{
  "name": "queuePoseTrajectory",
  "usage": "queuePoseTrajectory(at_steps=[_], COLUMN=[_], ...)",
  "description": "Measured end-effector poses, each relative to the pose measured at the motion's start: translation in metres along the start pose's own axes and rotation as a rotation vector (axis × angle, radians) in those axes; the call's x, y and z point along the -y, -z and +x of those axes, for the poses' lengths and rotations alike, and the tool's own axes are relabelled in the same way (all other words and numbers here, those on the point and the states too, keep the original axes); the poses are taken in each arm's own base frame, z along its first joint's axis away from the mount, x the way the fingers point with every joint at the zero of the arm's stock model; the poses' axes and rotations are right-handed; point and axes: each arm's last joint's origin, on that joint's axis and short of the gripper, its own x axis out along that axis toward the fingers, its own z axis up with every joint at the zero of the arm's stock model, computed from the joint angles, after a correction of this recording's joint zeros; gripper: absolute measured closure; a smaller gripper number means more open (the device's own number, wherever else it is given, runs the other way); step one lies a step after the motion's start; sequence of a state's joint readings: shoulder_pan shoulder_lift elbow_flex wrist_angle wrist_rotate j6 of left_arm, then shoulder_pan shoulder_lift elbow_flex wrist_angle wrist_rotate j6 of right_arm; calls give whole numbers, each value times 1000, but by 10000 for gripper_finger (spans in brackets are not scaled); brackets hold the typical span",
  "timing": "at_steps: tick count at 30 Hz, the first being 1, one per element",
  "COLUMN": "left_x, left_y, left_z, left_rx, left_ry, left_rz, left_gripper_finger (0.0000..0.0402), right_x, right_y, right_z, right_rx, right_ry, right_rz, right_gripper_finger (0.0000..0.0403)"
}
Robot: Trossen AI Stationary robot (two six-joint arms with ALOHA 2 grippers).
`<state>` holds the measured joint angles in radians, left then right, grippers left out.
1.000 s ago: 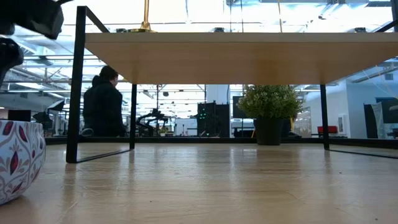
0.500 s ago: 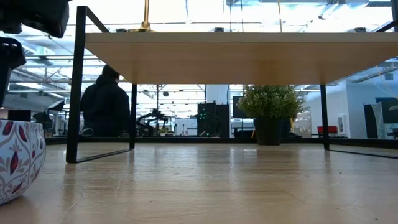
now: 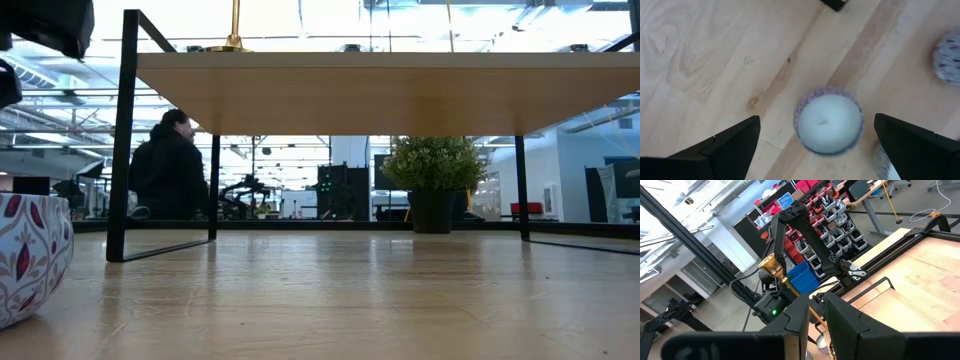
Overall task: Pick & Place candle stick holders
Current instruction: Put the pink scented candle on the shelf
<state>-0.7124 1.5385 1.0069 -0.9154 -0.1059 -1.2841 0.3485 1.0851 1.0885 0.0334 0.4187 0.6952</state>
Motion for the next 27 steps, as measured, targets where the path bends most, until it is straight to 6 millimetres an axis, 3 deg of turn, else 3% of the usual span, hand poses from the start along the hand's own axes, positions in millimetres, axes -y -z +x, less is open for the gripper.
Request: queuePoseTrajectory(at_steps=[10,21,27], left_x=[11,13,8], left_y=[9,10,13], left_z=[22,23,33], left_rx=[-42,-37,-50], left_ry=[-39,-27,-22], left_rz=[45,53,40], left_gripper_finger=[4,4,4], right_x=[0,0,0], right_y=[0,0,0], right_z=[0,0,0], right_rx=[0,3,3], right_ry=[0,4,4], right_rz=[0,0,-2], right_gripper_finger=[342,342,342])
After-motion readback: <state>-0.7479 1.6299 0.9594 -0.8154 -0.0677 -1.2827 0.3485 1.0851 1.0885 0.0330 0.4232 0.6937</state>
